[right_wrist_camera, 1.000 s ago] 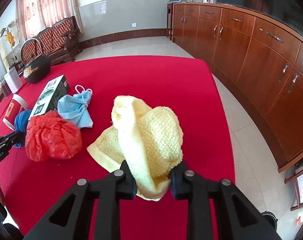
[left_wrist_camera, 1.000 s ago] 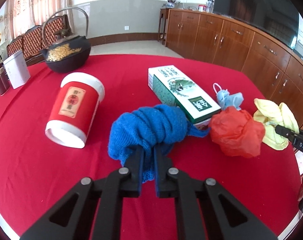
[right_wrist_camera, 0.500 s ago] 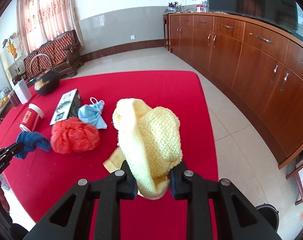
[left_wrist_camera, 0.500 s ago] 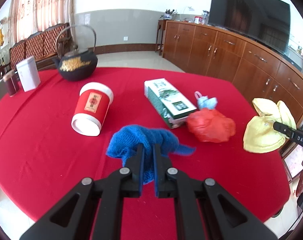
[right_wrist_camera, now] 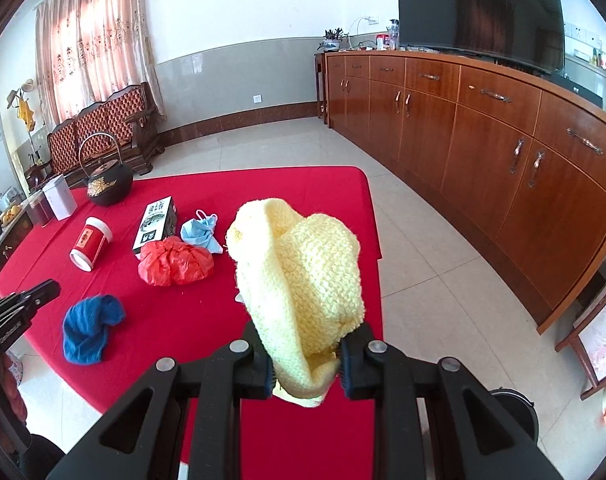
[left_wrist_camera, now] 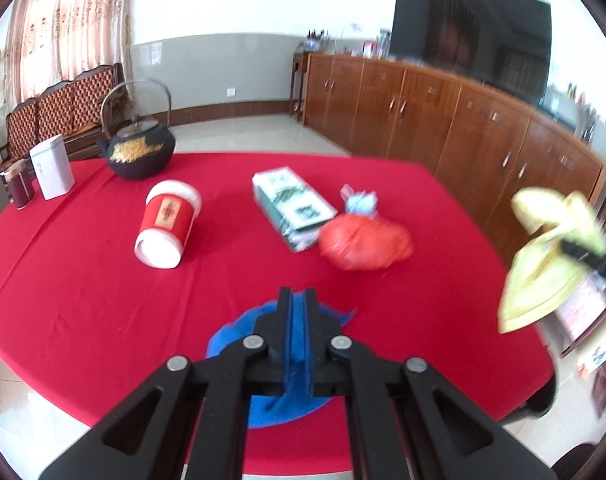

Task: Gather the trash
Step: 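Lift the blue towel and yellow cloth and carry them over the bin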

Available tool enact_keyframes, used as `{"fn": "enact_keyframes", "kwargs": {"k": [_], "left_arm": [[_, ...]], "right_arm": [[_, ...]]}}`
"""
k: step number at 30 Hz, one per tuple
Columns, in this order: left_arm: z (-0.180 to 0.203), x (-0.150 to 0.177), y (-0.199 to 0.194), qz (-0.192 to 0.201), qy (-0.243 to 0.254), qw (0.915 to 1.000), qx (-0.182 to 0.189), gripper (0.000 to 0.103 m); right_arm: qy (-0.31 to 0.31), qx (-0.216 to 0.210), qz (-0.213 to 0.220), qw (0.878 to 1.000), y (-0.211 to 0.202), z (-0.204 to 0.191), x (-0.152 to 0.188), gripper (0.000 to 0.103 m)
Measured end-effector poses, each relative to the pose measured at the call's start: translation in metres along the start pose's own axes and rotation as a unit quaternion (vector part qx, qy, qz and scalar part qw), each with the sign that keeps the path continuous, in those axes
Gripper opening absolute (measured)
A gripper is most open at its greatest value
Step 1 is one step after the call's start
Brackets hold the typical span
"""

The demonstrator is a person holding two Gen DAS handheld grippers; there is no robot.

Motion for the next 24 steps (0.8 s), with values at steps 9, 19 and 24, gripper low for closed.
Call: {"fn": "enact_keyframes", "kwargs": {"k": [9,19,24], "left_arm": [[-0.005,0.041,0.045,-0.054,0.003,0.9984,-0.019,0.084],[0.009,0.011,0.031,-0.018,0.013,0.9997,0.002,0.024],[0.03,-0.003,0.008,0.001,0.019,0.9996,0.021,0.024]], "right_arm": [[0.013,-0.006,-0.024,1.0,0.027,0.002,0.015,0.025],[0.019,-0.005,-0.035,0.999,0.048,0.002,0.019,0.025],[0.021,0.0,-0.022,1.0,0.032,0.006,0.015,0.025]]}}
Point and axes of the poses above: each gripper's, at about its wrist camera, not at the fingertips, and y roughly the way its jaws point, z to its right, x to its underside, the point moved 8 cm from there along y, roughly the way its jaws point, and after that the axes turned 12 degrees about -x, right-handed, at the moved point
